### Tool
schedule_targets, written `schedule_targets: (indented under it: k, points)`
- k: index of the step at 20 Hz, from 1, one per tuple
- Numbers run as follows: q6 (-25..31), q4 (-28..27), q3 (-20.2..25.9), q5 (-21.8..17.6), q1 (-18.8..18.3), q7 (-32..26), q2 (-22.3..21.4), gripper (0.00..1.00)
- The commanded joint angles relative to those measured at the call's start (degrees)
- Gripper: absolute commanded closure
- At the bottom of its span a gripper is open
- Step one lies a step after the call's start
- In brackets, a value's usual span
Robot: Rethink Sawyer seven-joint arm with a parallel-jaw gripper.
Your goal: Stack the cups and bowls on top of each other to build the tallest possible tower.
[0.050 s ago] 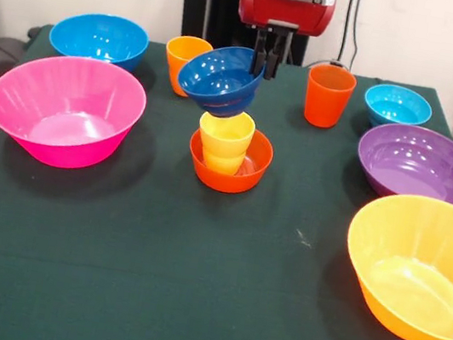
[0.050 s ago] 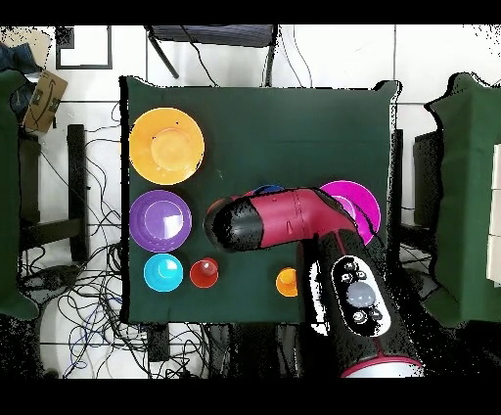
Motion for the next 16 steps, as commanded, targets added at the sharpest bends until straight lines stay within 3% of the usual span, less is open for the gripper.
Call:
schedule_targets:
  k: [1,16]
  points:
    - [-4.5,2.6,-0.1,-1.8,1.6,3.6,2.1,1.0]
    - [-12.2,2.8,-0.7,-2.3,2.2,4.9,3.7,1.0]
